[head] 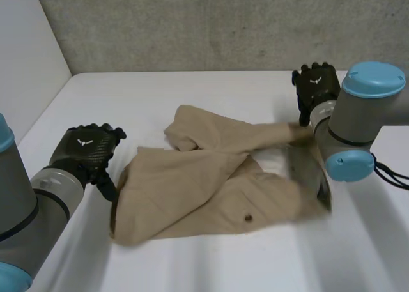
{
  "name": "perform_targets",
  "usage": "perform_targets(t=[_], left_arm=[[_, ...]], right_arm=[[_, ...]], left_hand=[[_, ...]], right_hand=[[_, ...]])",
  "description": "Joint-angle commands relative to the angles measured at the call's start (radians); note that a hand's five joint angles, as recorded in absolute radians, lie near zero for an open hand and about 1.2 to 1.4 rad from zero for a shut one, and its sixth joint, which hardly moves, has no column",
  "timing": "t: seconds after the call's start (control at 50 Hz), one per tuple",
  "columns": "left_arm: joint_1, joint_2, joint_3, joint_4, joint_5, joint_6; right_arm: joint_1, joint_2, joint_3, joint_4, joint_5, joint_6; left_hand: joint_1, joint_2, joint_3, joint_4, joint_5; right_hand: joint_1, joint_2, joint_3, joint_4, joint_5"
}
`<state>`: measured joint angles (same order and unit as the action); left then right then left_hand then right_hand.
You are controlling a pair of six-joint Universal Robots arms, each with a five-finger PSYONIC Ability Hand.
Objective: Fold the shorts.
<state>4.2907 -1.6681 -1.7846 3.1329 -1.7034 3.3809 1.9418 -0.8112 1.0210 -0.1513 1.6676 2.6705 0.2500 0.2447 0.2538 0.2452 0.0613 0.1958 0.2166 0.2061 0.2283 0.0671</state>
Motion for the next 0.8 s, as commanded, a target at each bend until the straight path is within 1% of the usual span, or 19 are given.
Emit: perform_targets(t=[0.02, 0.08, 0.1, 0.12, 0.16, 0.22, 0.24, 0.26, 0.32, 0.38, 0.44, 0.52, 0.58, 0.7, 0.8], left_arm=[[-0.008, -0.002, -0.001, 0.001, 0.002, -0.002], [-0.009, -0.002, -0.004, 0.001, 0.002, -0.003], [-0.009, -0.002, -0.007, 0.000, 0.004, -0.005], [-0.011, -0.002, -0.009, 0.000, 0.005, -0.005], [-0.012, -0.002, -0.012, -0.002, 0.005, -0.005], [-0.037, -0.004, -0.018, -0.008, 0.004, -0.005], [-0.048, -0.004, -0.019, -0.010, 0.004, -0.005], [-0.067, -0.005, -0.027, -0.013, 0.002, -0.005], [-0.088, -0.005, -0.038, -0.019, 0.002, -0.002], [-0.098, -0.005, -0.049, -0.019, 0.002, -0.002], [-0.100, -0.009, -0.056, -0.019, 0.004, -0.002], [-0.106, -0.012, -0.062, -0.019, 0.004, -0.002], [-0.114, -0.012, -0.072, -0.019, 0.004, -0.002], [-0.117, -0.012, -0.084, -0.020, 0.004, -0.002], [-0.141, -0.010, -0.101, -0.040, 0.004, -0.002]], right_arm=[[0.005, -0.248, 0.238, 0.035, -0.052, 0.052], [0.003, -0.307, 0.301, 0.042, -0.101, 0.049], [0.000, -0.333, 0.339, 0.058, -0.142, 0.048], [-0.001, -0.342, 0.356, 0.071, -0.163, 0.049], [0.002, -0.370, 0.401, 0.120, -0.215, 0.055], [-0.003, -0.384, 0.433, 0.180, -0.241, 0.066], [-0.001, -0.385, 0.447, 0.226, -0.249, 0.081], [-0.001, -0.385, 0.452, 0.248, -0.250, 0.092], [-0.001, -0.385, 0.465, 0.318, -0.253, 0.144], [-0.004, -0.384, 0.481, 0.338, -0.265, 0.189], [-0.007, -0.375, 0.499, 0.322, -0.287, 0.232], [-0.011, -0.344, 0.507, 0.273, -0.360, 0.253], [-0.014, -0.296, 0.495, 0.251, -0.411, 0.267], [-0.004, -0.227, 0.441, 0.253, -0.430, 0.292], [0.000, -0.169, 0.375, 0.256, -0.431, 0.339]], left_hand=[[-0.016, -0.011, -0.020, -0.011, -0.002], [-0.004, 0.001, -0.008, 0.001, 0.010], [0.007, 0.013, 0.004, 0.012, 0.022], [0.013, 0.019, 0.010, 0.018, 0.028], [0.043, 0.048, 0.039, 0.047, 0.057], [0.093, 0.098, 0.089, 0.097, 0.107], [0.098, 0.104, 0.095, 0.103, 0.113], [0.104, 0.110, 0.101, 0.109, 0.119], [0.116, 0.121, 0.112, 0.121, 0.130], [0.175, 0.180, 0.171, 0.180, 0.189], [0.216, 0.221, 0.212, 0.221, 0.230], [0.283, 0.289, 0.280, 0.288, 0.298], [0.289, 0.295, 0.286, 0.294, 0.304], [0.289, 0.295, 0.286, 0.294, 0.304], [0.289, 0.295, 0.286, 0.294, 0.304]], right_hand=[[-0.021, -0.042, -0.032, -0.054, -0.067], [-0.021, -0.042, -0.032, -0.054, -0.067], [-0.021, -0.042, -0.032, -0.054, -0.067], [-0.017, -0.038, -0.028, -0.050, -0.063], [0.141, 0.120, 0.130, 0.108, 0.095], [0.294, 0.273, 0.284, 0.261, 0.248], [0.352, 0.332, 0.342, 0.320, 0.307], [0.382, 0.361, 0.372, 0.350, 0.336], [0.505, 0.484, 0.495, 0.473, 0.459], [0.512, 0.491, 0.501, 0.479, 0.466], [0.523, 0.502, 0.513, 0.491, 0.477], [0.556, 0.535, 0.545, 0.523, 0.510], [0.561, 0.541, 0.551, 0.529, 0.516], [0.561, 0.541, 0.551, 0.529, 0.516], [0.550, 0.529, 0.539, 0.517, 0.504]])
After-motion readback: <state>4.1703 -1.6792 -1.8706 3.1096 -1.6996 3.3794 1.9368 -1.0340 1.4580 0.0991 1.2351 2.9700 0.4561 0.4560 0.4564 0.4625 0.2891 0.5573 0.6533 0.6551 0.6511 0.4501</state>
